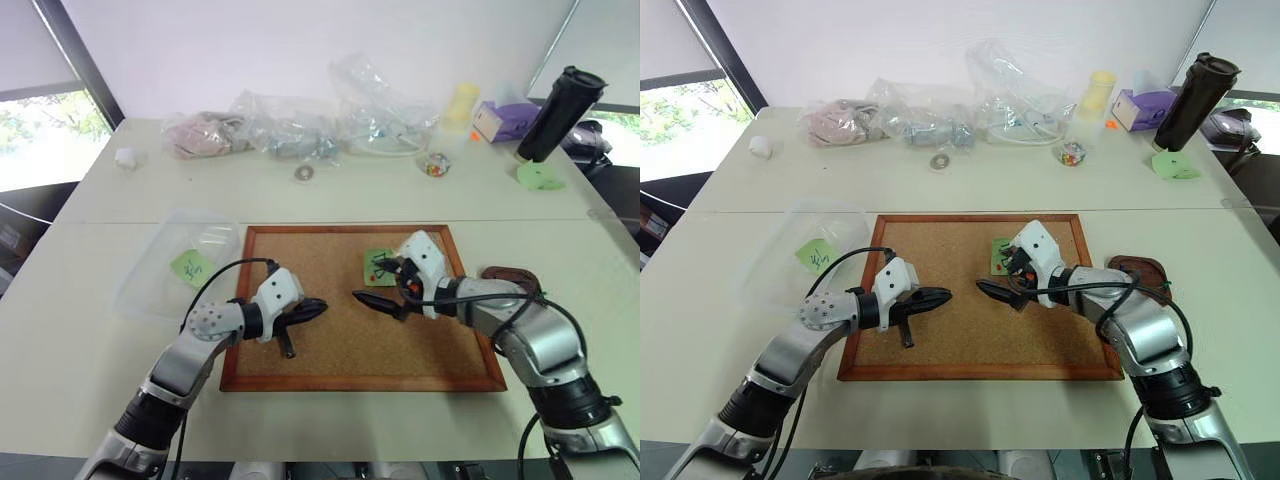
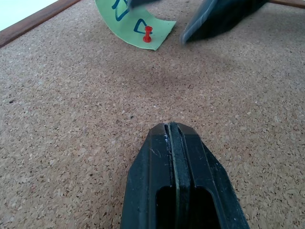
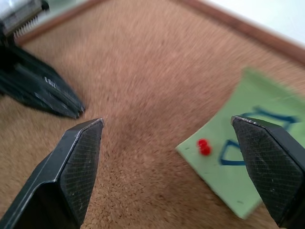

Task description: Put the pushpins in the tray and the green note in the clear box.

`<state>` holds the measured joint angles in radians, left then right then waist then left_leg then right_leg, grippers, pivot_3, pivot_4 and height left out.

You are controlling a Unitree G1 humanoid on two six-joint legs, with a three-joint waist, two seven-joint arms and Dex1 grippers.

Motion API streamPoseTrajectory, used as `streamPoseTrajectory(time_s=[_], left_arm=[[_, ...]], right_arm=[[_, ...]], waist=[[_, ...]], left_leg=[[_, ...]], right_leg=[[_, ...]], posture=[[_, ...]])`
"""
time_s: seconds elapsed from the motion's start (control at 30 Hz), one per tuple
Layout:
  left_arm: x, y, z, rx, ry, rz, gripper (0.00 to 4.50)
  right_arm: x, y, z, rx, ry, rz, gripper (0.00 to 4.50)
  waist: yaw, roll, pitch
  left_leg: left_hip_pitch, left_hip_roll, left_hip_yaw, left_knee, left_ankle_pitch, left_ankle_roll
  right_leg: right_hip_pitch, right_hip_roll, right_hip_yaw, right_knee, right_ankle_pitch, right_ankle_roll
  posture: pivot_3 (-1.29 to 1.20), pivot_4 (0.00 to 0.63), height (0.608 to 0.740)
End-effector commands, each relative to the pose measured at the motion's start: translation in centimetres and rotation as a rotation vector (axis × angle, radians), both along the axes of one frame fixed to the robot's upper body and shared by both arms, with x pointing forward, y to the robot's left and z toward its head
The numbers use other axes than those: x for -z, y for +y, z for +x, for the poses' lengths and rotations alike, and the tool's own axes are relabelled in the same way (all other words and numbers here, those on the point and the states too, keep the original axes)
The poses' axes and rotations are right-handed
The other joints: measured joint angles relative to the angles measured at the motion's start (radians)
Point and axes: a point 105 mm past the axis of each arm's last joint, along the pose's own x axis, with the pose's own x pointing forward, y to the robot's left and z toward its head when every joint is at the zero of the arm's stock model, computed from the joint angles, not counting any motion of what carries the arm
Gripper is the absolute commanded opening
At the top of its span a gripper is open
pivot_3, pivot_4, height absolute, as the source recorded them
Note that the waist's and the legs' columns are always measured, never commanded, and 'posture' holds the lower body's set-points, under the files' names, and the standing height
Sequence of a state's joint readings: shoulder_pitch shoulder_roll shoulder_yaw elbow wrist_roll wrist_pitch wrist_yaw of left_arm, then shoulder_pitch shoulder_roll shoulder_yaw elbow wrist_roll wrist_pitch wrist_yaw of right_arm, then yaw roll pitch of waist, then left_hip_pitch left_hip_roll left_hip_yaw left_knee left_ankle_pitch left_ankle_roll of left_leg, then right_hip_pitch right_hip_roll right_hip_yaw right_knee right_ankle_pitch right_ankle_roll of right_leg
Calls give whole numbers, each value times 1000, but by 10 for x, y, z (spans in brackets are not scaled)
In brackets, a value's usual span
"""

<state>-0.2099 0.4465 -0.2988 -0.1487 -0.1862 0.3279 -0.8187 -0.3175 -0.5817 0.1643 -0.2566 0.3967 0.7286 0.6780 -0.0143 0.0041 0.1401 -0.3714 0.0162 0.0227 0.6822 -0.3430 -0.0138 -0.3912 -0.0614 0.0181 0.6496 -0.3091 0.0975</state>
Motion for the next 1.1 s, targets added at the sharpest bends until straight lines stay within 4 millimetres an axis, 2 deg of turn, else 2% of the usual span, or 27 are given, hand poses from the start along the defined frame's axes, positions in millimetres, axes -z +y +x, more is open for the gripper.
streamPoseTrajectory(time_s=[0.03, 0.17, 0.27, 0.47, 0.5, 0.63, 0.77, 1.1], left_arm=[[26, 7, -8, -29, 102, 68, 0], [24, 8, -9, -34, 101, 66, 0], [22, 7, -9, -35, 98, 65, 0], [18, 7, -9, -36, 94, 66, 0], [18, 7, -9, -36, 95, 66, 0], [16, 6, -9, -34, 93, 67, 0], [16, 5, -9, -33, 95, 66, 0], [16, 4, -12, -28, 119, 66, 0]], right_arm=[[-2, 0, 6, 7, -30, 6, 4415], [2, -4, 11, 37, -28, 12, 4415], [3, -5, 12, 40, -24, 23, 3583], [4, -6, 13, 68, 8, 70, 437], [5, -6, 13, 71, 13, 71, 40], [9, -4, 9, 59, 23, 57, 40], [1, -3, 9, 59, 3, 69, 40], [-46, -11, 14, 74, -120, 96, 40]], waist=[[0, 0, 0], [-1, 0, 0], [-2, 0, 0], [-2, 0, 0], [-3, 0, 0], [-3, 0, 0], [-2, 0, 0], [-3, 0, 0]], left_leg=[[0, 0, 0, 0, 0, 0], [0, 0, 0, 0, 0, 0], [0, 0, 0, 0, 0, 0], [0, 0, 0, 0, 0, 0], [0, 0, 0, 0, 0, 0], [0, 0, 0, 0, 0, 0], [0, 0, 0, 0, 0, 0], [-1, 0, 0, 0, 0, 0]], right_leg=[[0, 0, 0, 0, 0, 0], [0, 0, 0, 0, 0, 0], [0, 0, 0, 0, 0, 0], [0, 0, 0, 0, 0, 0], [0, 0, 0, 0, 0, 0], [0, 0, 0, 0, 0, 0], [0, 0, 0, 0, 0, 0], [-1, -1, 0, 0, 0, 0]], posture=[[0, 150, 740], [0, 150, 740], [0, 150, 740], [0, 150, 740], [0, 150, 740], [0, 150, 740], [0, 150, 740], [0, 150, 740]])
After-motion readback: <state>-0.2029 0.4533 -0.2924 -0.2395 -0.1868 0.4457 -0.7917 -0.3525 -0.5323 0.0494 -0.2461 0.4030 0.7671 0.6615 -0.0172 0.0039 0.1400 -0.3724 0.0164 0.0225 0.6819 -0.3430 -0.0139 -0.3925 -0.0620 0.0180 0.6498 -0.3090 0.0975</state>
